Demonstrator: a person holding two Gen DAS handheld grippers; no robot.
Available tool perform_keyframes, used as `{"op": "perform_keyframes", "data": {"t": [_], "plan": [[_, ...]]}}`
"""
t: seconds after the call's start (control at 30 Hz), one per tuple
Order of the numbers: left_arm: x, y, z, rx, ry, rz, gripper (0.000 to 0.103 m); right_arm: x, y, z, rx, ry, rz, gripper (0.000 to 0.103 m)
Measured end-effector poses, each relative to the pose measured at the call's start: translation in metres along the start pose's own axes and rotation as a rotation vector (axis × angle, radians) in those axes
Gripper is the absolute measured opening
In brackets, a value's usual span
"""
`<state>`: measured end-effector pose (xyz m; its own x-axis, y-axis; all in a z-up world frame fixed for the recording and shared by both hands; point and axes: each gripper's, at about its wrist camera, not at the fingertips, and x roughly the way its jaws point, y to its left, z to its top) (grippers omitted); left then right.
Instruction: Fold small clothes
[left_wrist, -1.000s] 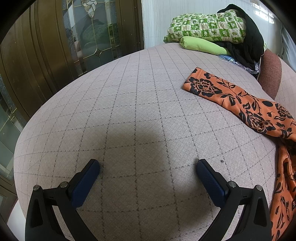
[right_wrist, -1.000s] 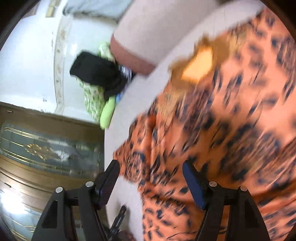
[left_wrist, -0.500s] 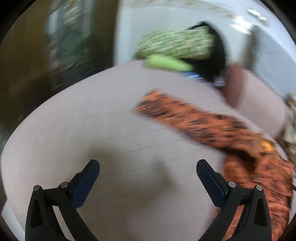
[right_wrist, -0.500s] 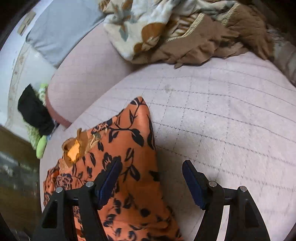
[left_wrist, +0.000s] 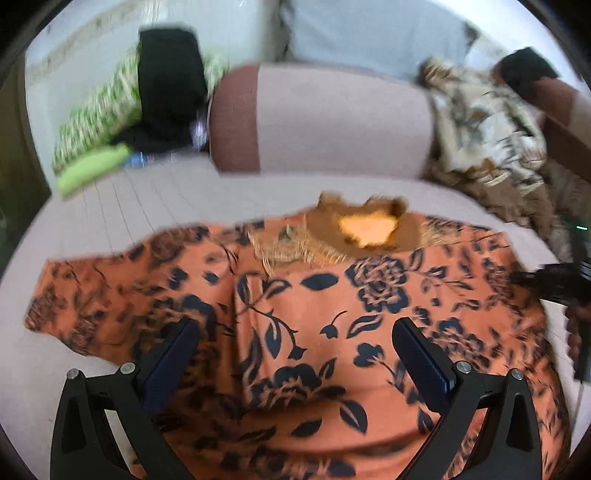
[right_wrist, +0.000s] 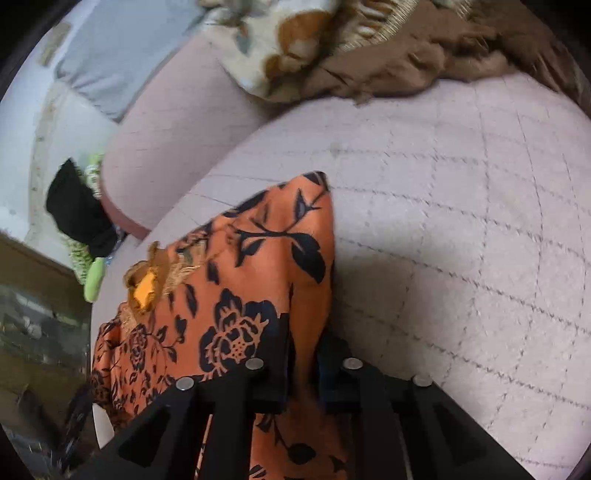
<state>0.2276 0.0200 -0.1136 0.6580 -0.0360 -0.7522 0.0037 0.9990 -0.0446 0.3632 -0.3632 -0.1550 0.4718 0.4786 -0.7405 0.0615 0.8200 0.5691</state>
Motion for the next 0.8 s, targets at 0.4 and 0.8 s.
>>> {"op": "perform_keyframes", "data": {"t": [0.4, 0.8], "plan": [[-0.004, 0.022, -0.006, -0.013, 0.037, 0.006, 0.103, -0.019, 0.043, -0.018, -0.048, 0.064, 0.066, 0.063], [-0.045, 0.293, -0.047, -0.817, -0.052, -0.068, 0.103, -0.074, 0.092, -0.104, -0.133, -0.044, 0.053, 0.061]]}}
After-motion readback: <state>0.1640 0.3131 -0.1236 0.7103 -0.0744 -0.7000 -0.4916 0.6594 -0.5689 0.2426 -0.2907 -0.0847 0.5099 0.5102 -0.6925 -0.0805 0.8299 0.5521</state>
